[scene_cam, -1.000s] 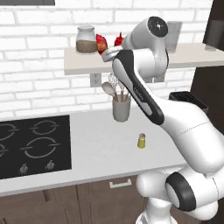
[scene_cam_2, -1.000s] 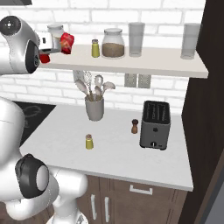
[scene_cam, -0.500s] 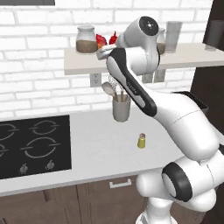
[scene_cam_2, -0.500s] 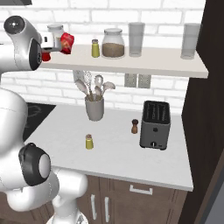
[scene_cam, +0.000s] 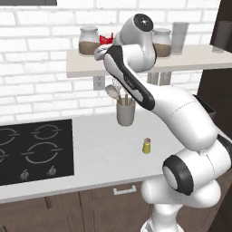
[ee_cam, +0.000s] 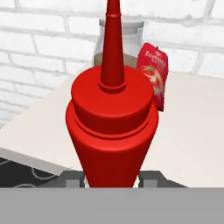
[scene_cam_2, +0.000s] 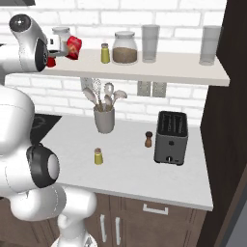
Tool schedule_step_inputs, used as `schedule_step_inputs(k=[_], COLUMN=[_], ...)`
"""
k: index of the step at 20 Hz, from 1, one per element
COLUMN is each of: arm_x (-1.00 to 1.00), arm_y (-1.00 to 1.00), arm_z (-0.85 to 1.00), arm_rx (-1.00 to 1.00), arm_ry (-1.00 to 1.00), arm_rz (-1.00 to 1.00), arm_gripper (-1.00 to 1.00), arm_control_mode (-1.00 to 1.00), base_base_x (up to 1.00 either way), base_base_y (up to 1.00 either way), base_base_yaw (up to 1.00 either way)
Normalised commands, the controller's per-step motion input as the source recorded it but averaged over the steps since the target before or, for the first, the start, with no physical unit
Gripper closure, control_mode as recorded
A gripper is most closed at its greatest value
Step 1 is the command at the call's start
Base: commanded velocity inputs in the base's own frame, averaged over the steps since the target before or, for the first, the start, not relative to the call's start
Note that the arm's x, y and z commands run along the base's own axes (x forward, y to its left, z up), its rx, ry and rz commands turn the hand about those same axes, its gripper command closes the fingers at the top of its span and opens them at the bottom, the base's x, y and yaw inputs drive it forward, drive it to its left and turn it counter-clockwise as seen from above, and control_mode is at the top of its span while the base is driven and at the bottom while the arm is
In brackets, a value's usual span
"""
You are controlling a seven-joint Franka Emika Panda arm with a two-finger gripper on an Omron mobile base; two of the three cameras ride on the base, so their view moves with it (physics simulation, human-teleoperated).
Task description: Put the shaker and condiment bottle from the counter next to their counterparts in the cabinet.
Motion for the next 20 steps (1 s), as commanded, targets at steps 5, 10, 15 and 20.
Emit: schedule_step_inputs(k=[5, 10, 15, 20], arm_x=[0.26, 0.21, 0.17, 0.2], arm_y=[0.15, 0.11, 0.05, 0.01], arm_z=[0.0, 0.0, 0.0, 0.0], arm_rx=[0.0, 0.0, 0.0, 0.0], arm_ry=[0.07, 0.02, 0.0, 0.0], arm_rz=[0.0, 0.0, 0.0, 0.0], arm_gripper=[1.0, 1.0, 1.0, 1.0], arm_control_mode=[-1.0, -1.0, -1.0, -1.0], base_base_x=[0.0, 0.0, 0.0, 0.0], base_base_y=[0.0, 0.0, 0.0, 0.0], base_base_yaw=[0.0, 0.0, 0.0, 0.0])
